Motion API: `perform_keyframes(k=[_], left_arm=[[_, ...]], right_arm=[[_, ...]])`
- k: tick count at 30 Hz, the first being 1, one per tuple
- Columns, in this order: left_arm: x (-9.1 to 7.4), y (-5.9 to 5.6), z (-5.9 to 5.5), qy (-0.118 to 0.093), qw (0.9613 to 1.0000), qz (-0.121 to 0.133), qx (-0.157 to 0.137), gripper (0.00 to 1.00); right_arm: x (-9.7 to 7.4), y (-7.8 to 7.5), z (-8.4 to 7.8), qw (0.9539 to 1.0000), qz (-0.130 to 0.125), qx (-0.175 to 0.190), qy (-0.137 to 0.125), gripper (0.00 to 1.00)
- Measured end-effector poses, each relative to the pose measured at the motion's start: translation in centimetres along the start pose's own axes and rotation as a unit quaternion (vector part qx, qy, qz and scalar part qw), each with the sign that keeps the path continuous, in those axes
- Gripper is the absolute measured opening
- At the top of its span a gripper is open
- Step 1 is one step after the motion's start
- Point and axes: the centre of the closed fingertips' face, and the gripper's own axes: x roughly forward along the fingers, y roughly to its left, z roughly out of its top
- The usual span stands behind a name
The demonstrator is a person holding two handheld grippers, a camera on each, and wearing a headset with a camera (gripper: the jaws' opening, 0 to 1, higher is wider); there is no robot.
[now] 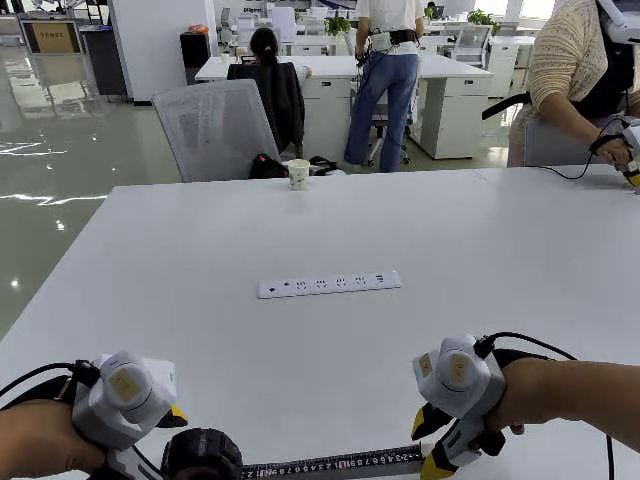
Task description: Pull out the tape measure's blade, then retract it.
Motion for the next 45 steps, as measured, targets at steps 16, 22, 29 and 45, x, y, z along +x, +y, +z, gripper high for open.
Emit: perform_keyframes(k=[16,22,29,45], left_arm=[[-0.6,-0.2,-0.1,-0.031,0.9975,0.011,-0.062,0.99],[-1.0,0.8,-0.8,-0.057,0.9924,0.054,-0.095,0.99],[-1.6,1.0,-2.4,-0.079,0.9835,0.08,-0.142,0.99],[-3.8,0.2,-5.4,-0.142,0.9529,0.146,-0.224,0.99]], right_arm=[[0.1,0.8,-0.7,0.9977,-0.009,0.066,-0.013,0.54],[-0.3,0.9,-0.6,0.9884,-0.035,0.136,-0.058,0.64],[-0.6,1.9,-1.9,0.9774,-0.059,0.185,-0.084,0.72],[-3.0,2.0,-4.0,0.945,-0.14,0.255,-0.149,0.99]])
